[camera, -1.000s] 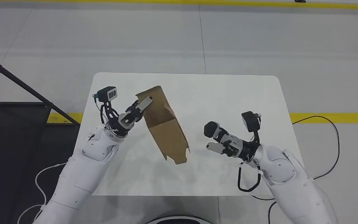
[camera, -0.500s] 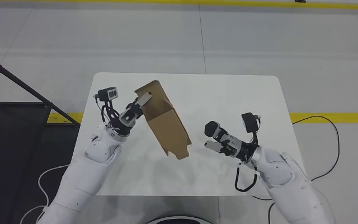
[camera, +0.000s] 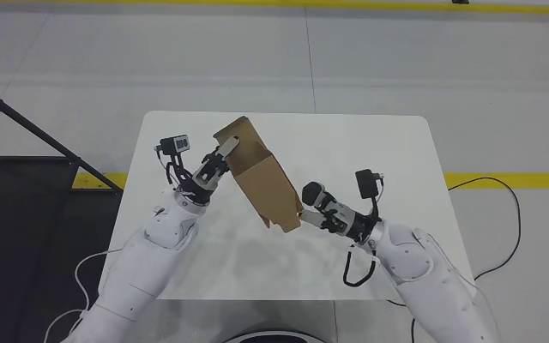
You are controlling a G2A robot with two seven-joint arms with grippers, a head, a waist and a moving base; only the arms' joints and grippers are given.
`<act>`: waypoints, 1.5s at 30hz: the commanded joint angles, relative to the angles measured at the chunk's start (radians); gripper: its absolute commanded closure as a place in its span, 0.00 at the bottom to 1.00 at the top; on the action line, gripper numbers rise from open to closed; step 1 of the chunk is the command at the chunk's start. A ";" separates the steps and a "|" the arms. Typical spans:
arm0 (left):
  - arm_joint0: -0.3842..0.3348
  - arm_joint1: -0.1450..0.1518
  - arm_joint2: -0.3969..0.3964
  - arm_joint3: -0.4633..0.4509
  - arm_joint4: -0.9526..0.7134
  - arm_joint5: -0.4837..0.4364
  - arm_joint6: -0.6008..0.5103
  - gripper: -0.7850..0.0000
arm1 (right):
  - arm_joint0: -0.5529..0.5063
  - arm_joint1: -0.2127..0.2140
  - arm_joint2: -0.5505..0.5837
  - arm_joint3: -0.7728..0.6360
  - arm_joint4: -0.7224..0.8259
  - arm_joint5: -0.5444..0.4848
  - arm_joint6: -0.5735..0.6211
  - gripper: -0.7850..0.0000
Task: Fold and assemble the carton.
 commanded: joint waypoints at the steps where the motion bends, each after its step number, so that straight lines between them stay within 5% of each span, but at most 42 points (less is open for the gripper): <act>1: -0.002 -0.004 0.002 0.003 0.002 0.001 0.009 1.00 | 0.005 -0.003 -0.004 0.005 0.002 -0.003 -0.002 0.08; 20: -0.014 -0.033 0.003 0.024 0.009 0.002 0.022 1.00 | 0.034 -0.026 -0.025 0.000 -0.017 0.029 -0.025 0.49; 45: -0.024 -0.065 -0.005 0.049 0.010 -0.001 0.026 1.00 | 0.088 -0.049 -0.055 0.053 0.054 -0.014 0.044 0.65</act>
